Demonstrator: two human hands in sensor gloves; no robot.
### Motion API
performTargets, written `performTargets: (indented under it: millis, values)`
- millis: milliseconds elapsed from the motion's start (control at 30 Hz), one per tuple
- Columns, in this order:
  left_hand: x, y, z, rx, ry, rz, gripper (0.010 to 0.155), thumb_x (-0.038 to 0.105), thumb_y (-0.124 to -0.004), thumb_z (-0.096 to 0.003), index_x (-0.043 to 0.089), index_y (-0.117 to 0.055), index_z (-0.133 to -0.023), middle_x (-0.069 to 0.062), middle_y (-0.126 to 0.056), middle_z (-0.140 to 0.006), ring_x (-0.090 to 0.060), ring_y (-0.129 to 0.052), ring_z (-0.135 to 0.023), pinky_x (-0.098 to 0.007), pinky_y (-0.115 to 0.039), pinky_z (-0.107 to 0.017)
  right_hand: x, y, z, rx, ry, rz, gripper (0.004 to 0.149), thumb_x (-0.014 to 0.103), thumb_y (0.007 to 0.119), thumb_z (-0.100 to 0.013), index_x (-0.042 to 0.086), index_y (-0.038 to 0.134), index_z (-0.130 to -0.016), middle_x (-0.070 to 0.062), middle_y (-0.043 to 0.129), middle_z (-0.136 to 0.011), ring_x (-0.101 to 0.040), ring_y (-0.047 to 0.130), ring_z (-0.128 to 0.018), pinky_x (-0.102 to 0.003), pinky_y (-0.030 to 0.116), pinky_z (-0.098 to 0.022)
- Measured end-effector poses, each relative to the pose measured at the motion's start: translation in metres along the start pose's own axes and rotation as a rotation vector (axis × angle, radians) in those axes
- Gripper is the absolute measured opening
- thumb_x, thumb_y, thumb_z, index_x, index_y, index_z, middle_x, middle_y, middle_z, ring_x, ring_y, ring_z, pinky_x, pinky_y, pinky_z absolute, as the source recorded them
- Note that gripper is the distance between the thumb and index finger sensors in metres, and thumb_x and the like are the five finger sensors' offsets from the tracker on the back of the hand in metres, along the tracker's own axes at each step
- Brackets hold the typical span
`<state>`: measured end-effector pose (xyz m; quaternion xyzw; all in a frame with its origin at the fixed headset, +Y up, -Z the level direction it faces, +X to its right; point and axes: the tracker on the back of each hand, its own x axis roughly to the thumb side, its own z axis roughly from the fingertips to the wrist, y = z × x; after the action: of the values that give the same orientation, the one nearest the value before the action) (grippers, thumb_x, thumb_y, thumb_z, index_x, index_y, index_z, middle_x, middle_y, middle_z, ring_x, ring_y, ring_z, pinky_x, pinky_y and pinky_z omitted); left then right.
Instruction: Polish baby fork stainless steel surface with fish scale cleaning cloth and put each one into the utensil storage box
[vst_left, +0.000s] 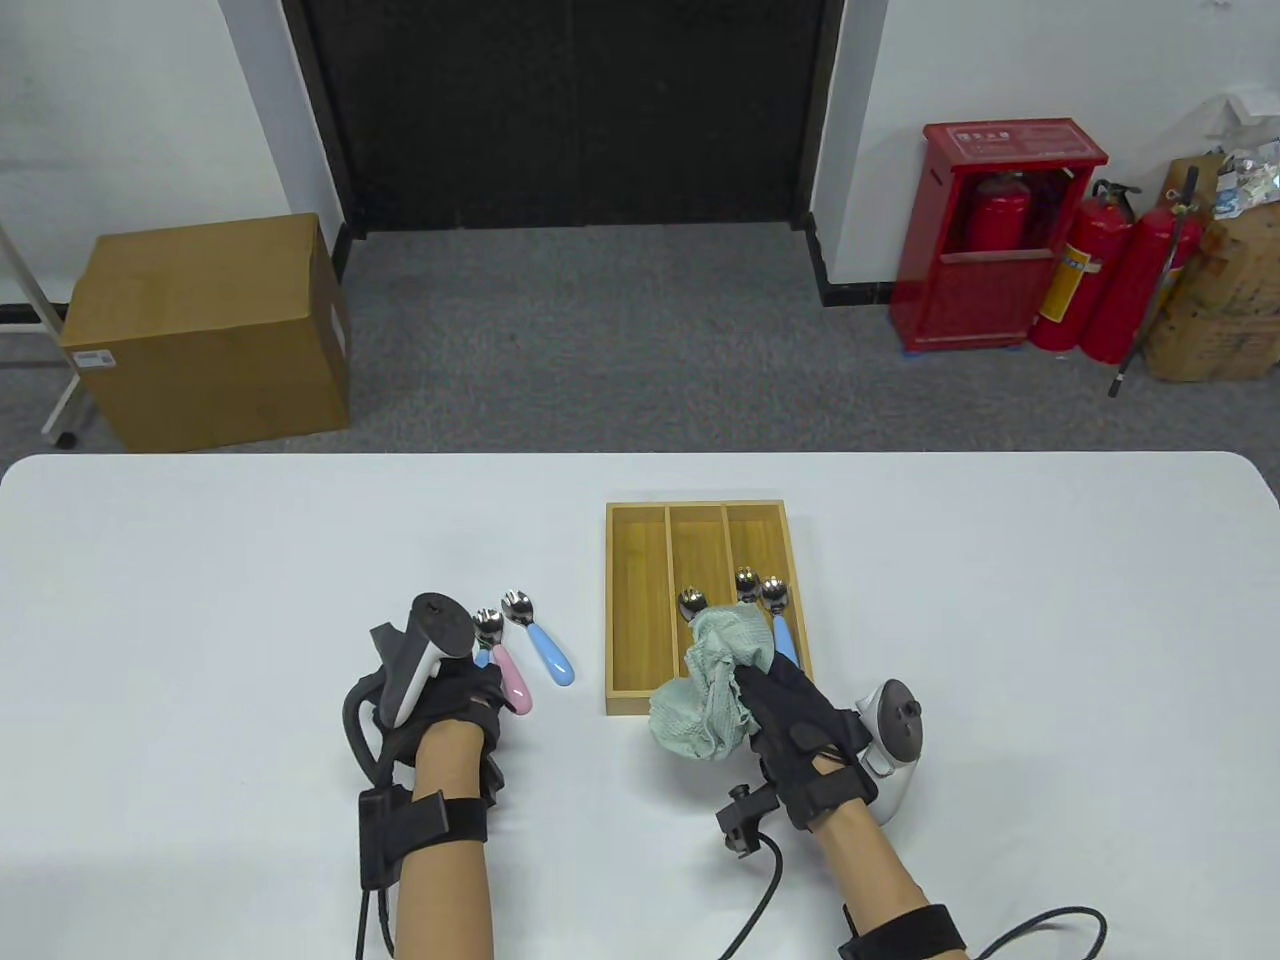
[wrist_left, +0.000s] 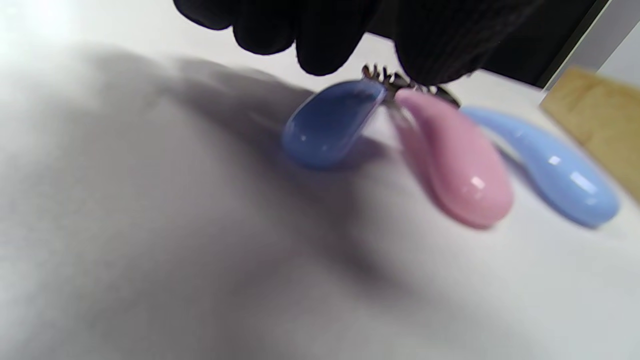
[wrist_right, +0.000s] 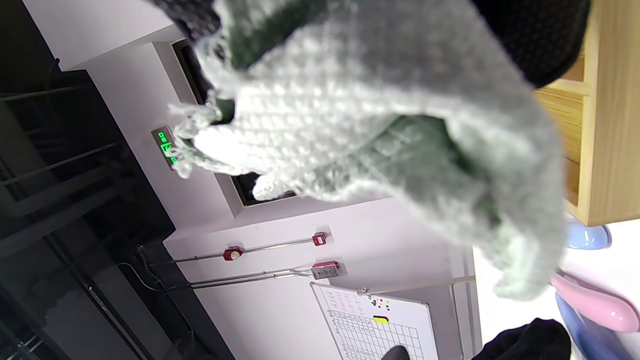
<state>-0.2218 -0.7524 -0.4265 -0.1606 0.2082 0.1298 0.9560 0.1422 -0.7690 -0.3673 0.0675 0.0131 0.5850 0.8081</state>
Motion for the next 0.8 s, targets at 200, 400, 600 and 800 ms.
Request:
performTargets:
  millis: [200,400,600,800]
  values:
    - [0.013,-0.010,-0.005,0.048,0.033,-0.124,0.060,0.047,-0.089,-0.0469,0.007,-0.079,-0.090,-0.010,-0.068,-0.106,-0.042,-0.063,-0.102,-0.069,-0.040,-0.071,0.000,0.000,0.001,0.006,0.013,0.016,0.043,0.028,0.079,-0.044,0.015,0.081,-0.085,-0.018,0.093,-0.071,-0.034,0.098,-0.044,-0.059,0.076,-0.042]
    - [0.002,-0.007,-0.008,0.058,0.048,-0.037,0.058,0.048,-0.090,-0.0459,0.007,-0.079,-0.084,-0.011,-0.068,-0.104,-0.042,-0.065,-0.100,-0.067,-0.044,-0.070,-0.001,-0.001,0.001,0.008,0.019,0.041,0.043,0.028,0.079,-0.044,0.014,0.081,-0.084,-0.018,0.093,-0.071,-0.034,0.098,-0.045,-0.059,0.076,-0.042]
    - [-0.017,0.002,0.000,0.142,-0.015,0.012,0.053,0.044,-0.087,-0.0473,0.005,-0.078,-0.083,-0.011,-0.069,-0.102,-0.043,-0.070,-0.097,-0.068,-0.050,-0.068,-0.003,-0.005,0.000,-0.001,0.024,0.054,0.043,0.028,0.079,-0.044,0.014,0.080,-0.085,-0.019,0.092,-0.071,-0.035,0.098,-0.045,-0.060,0.076,-0.042]
    - [-0.019,0.020,0.041,0.200,-0.260,0.392,0.050,0.040,-0.078,-0.0493,0.009,-0.072,-0.088,-0.014,-0.065,-0.105,-0.043,-0.072,-0.096,-0.067,-0.054,-0.066,-0.002,-0.004,0.001,0.002,0.004,0.066,0.042,0.029,0.080,-0.043,0.015,0.082,-0.083,-0.017,0.094,-0.071,-0.035,0.098,-0.046,-0.059,0.076,-0.042]
